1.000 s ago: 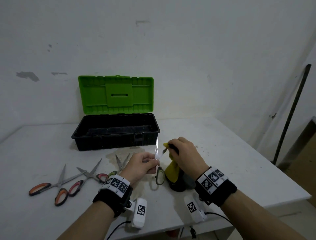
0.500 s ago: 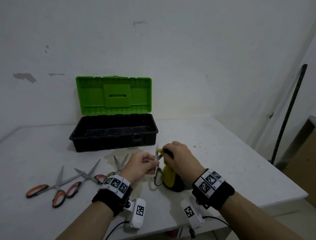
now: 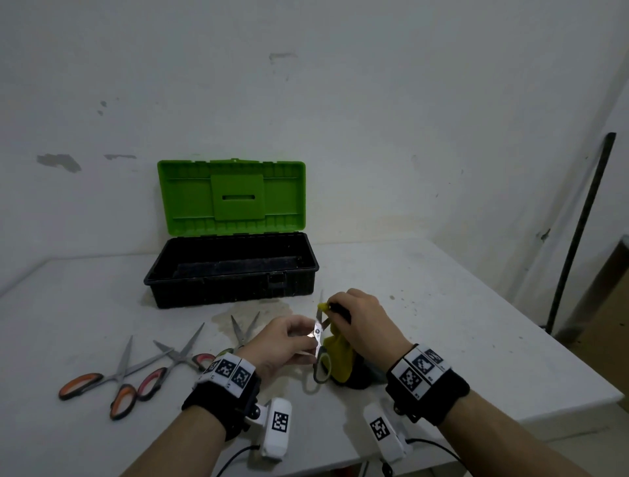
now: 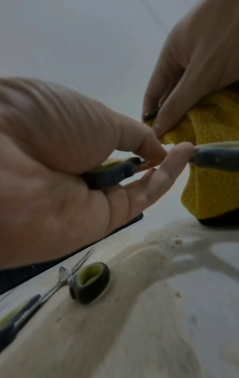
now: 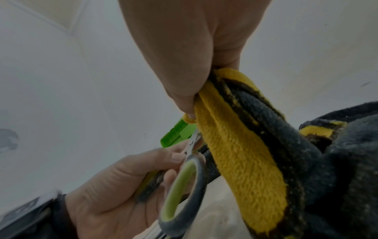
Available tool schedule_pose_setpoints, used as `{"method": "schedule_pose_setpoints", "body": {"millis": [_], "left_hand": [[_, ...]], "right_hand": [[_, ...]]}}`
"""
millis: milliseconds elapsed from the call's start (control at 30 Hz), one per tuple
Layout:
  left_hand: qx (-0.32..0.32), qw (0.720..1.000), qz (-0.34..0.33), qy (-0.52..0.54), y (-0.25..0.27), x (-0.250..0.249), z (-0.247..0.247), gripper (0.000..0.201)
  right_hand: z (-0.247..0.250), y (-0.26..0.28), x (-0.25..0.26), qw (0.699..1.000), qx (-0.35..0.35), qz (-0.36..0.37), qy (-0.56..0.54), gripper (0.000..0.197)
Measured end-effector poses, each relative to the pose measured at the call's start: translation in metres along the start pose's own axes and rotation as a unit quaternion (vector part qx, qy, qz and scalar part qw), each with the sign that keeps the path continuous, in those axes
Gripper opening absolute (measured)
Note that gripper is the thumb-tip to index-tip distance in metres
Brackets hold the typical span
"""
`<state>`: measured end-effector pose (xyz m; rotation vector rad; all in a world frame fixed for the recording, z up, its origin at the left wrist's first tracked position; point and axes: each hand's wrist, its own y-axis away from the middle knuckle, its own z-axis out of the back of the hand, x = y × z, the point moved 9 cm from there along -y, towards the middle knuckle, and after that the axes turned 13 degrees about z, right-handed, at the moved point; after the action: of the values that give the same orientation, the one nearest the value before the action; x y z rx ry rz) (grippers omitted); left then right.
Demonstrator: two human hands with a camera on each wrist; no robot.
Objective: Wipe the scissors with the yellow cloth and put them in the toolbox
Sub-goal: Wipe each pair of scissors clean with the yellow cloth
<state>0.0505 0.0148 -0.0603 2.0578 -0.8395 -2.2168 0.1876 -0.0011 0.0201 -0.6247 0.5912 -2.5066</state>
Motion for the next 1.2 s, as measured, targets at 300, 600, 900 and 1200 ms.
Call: {"method": "schedule_pose_setpoints", "body": {"millis": [300,600,900,1200], "left_hand": [[-0.024,0.999,-0.032,0.01,0.0,-0.009,0.01,0.028],[-0.065,0.981,-0.04,0.18,0.001,-0.007,0.019,0.026],[-0.016,0.948,-0.027,0.316,0.004,-0.009,0.003,0.012],[-0.073,0.966,-0.027,0.248,0.002,-0.006,0.004,0.017]], "right_hand": [[0.001,0.005,-0.005,1.0,-0.002,-0.018,0.006,0.015],[0.014,0.004,-0.003,0.998,-0.053,-0.031,-0.01,0.014],[0.018,0.001,0.007,0.998,-0.058,-0.027,-0.005,0.013],[0.029,0.0,0.011,0.994,-0.093,-0.041,-0.027,0.026]]}}
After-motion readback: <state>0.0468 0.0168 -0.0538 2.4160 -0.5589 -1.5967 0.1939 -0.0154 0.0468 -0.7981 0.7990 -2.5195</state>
